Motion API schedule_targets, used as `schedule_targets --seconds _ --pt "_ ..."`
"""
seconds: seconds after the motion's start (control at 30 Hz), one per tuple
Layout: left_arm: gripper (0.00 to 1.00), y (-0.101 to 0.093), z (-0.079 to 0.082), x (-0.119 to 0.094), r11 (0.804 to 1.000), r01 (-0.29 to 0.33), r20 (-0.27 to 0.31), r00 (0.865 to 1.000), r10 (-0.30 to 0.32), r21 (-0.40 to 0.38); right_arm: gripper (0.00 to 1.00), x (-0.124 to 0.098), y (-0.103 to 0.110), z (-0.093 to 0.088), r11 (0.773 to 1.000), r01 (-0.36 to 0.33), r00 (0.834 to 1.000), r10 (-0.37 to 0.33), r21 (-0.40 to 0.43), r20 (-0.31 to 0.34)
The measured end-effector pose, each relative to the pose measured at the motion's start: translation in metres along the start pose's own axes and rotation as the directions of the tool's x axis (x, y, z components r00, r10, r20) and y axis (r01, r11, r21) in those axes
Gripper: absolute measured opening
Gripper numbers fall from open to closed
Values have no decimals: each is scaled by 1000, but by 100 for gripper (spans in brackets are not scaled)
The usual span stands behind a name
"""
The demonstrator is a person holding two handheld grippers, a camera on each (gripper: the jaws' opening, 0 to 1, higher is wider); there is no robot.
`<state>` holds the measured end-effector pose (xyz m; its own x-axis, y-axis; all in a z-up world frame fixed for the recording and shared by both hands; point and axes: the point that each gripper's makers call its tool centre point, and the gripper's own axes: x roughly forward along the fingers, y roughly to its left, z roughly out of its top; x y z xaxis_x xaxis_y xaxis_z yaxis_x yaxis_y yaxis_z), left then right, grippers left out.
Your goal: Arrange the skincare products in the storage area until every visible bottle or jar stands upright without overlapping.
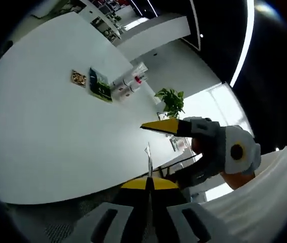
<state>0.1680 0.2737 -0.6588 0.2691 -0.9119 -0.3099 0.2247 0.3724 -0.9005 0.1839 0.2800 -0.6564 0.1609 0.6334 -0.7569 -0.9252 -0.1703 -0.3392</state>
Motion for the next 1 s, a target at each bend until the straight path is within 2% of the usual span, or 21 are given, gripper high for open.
schedule_targets --seconds 0.2,0.3,0.57,0.73,0.87,1.0 --pt "1 -4 -2 1 999 19 -13 1000 -19 -29 46 1 5 0 999 -19 1000 18 -35 -15" --pt "1 -3 -2 1 999 17 -14 1000 -17 -33 42 2 8 -1 999 -37 999 36 -30 -22" --pt "1 -2 -7 4 1000 4 -38 999 -4 -20 41 1 13 -3 998 -55 998 55 -8 -23" --pt "3 0 -8 9 1000 -20 -32 999 20 22 41 1 13 -7 998 -61 998 61 15 -33" --pt "5 2 -11 10 998 -40 -45 998 42 44 41 -2 9 -7 997 -55 998 56 60 -14" --pt "6 3 -6 7 991 -65 -13 998 66 116 41 -3 5 -11 996 -46 999 48 75 -17"
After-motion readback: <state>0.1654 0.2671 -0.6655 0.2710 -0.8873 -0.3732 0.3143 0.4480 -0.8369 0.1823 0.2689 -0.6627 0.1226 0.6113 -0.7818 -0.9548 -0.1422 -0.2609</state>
